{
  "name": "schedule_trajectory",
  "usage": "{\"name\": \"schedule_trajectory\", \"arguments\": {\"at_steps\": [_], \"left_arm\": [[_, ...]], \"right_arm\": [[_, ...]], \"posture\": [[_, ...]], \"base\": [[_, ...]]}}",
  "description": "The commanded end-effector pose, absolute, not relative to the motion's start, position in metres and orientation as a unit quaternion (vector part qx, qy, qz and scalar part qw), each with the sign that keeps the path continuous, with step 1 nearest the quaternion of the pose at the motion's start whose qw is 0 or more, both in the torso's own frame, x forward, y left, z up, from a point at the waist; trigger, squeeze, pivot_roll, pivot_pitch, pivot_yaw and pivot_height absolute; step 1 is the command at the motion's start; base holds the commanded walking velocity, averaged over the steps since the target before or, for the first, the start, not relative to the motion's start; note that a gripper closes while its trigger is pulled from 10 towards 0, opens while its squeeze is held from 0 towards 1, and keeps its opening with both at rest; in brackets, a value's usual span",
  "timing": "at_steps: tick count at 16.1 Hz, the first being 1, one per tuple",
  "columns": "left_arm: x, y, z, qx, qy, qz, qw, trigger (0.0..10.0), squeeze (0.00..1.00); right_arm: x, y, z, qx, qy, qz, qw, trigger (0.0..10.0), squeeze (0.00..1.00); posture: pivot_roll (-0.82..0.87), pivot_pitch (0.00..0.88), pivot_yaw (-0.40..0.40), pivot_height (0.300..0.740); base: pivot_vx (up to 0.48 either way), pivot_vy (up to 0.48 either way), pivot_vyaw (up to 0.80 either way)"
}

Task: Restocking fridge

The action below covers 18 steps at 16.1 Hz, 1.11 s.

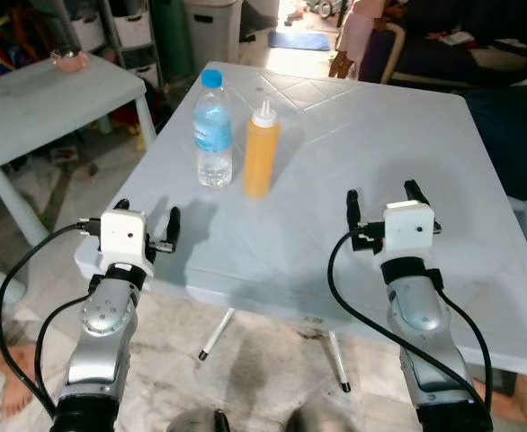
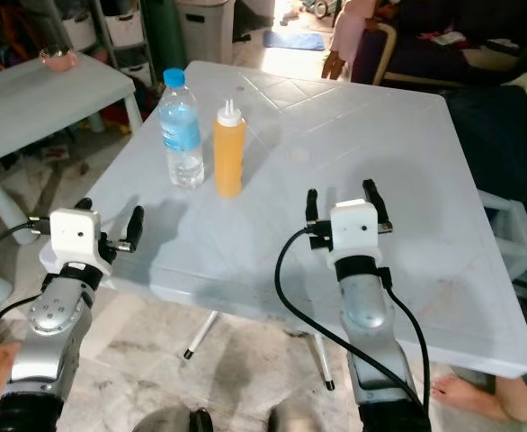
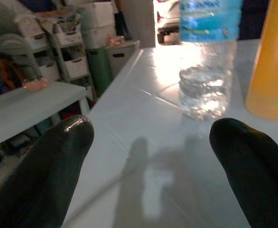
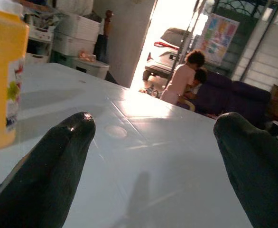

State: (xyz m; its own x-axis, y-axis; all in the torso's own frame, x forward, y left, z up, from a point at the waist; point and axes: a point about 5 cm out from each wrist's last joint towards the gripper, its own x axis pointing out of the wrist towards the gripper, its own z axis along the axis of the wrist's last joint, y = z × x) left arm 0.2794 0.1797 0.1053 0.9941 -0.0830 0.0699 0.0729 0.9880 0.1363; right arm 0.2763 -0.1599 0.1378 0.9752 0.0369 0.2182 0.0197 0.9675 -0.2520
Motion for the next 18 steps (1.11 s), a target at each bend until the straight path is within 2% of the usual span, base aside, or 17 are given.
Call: {"name": "schedule_trajectory", "arguments": {"at_steps": [1,8,13,18], "left_arm": [[0.28,0.173,0.107,0.066,-0.041,-0.048,0.996,10.0,0.0],[0.276,0.172,0.108,0.069,-0.043,-0.05,0.995,10.0,0.0],[0.264,0.181,0.11,0.089,-0.036,-0.045,0.994,10.0,0.0],[0.254,0.205,0.124,0.129,-0.037,-0.007,0.991,10.0,0.0]], "right_arm": [[0.278,-0.166,0.139,-0.136,-0.111,0.0,0.984,10.0,0.0],[0.284,-0.175,0.146,-0.142,-0.125,-0.01,0.982,10.0,0.0],[0.317,-0.201,0.17,-0.159,-0.138,-0.001,0.978,10.0,0.0],[0.349,-0.192,0.197,-0.155,-0.155,0.076,0.973,10.0,0.0]], "posture": [[-0.01,0.08,-0.014,0.74],[0.0,0.098,-0.013,0.74],[0.04,0.174,-0.008,0.74],[0.14,0.243,0.017,0.74]], "base": [[0.0,0.0,0.0],[0.0,0.0,0.0],[0.0,0.0,0.0],[0.0,0.0,0.0]]}}
